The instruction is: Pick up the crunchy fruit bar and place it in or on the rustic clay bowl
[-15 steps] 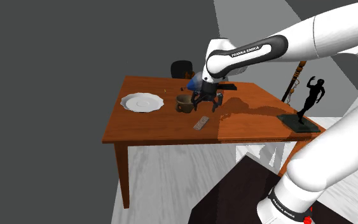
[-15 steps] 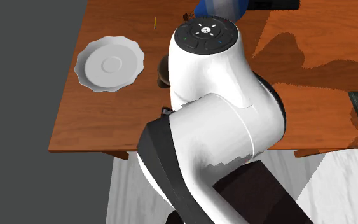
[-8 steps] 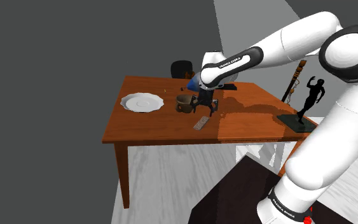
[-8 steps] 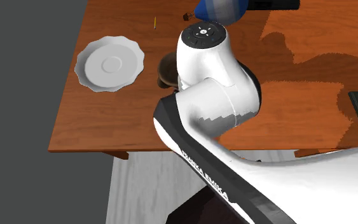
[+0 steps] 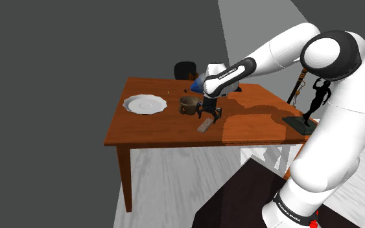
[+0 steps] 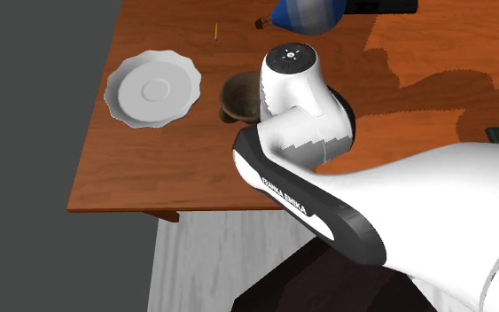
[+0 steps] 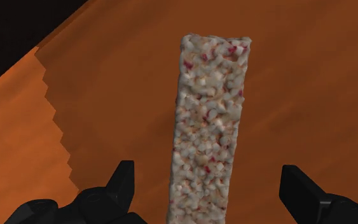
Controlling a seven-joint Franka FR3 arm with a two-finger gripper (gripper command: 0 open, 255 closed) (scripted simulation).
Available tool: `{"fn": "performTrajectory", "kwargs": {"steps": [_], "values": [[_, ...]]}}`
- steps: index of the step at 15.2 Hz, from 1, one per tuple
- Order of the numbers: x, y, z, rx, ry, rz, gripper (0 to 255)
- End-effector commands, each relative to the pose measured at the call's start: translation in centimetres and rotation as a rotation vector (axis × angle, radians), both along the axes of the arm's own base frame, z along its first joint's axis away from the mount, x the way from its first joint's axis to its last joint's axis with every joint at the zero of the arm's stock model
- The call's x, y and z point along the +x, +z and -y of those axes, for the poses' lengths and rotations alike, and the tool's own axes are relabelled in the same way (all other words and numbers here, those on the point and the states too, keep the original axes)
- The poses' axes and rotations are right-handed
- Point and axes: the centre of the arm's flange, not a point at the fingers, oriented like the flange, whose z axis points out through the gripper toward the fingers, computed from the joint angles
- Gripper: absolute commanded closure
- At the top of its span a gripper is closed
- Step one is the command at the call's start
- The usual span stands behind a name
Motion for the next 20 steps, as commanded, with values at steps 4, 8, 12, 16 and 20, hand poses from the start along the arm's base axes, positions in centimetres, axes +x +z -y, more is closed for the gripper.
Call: {"fn": "performTrajectory", "kwargs": {"steps": [4, 8, 12, 16, 20], "values": [[-0.1, -2.5, 0.1, -0.001, -0.003, 0.001, 0], [-0.1, -2.5, 0.1, -0.001, -0.003, 0.001, 0], [-0.1, -2.4, 0.1, -0.001, -0.003, 0.000, 255], [-0.1, -2.5, 0.1, -0.001, -0.003, 0.000, 255], [-0.1, -2.5, 0.1, -0.001, -0.003, 0.000, 255]]}}
